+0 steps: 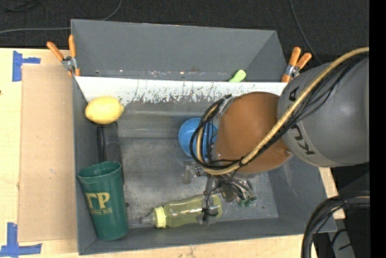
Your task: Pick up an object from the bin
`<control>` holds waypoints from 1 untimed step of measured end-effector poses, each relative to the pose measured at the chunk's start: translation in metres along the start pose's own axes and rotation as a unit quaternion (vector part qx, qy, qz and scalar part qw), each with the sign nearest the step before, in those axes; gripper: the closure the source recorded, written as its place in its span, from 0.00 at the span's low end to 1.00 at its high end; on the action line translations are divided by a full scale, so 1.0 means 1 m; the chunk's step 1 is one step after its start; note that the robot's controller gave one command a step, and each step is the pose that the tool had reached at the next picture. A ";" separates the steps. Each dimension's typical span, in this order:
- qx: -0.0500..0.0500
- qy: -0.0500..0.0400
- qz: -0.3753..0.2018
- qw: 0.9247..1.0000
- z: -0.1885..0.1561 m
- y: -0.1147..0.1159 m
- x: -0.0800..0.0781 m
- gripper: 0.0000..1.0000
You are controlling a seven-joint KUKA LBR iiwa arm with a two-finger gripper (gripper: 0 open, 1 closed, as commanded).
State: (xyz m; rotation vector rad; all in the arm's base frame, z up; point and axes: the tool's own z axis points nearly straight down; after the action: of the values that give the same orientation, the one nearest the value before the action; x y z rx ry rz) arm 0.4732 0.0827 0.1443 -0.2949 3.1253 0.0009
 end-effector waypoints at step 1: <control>0.000 -0.006 -0.146 0.989 0.045 -0.005 0.001 0.00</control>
Offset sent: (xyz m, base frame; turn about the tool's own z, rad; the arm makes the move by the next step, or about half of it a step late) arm -0.0030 -0.0087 -0.0743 -0.2908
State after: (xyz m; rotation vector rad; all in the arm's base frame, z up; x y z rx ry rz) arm 0.4730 0.0780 0.0990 -0.7443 3.0373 0.0025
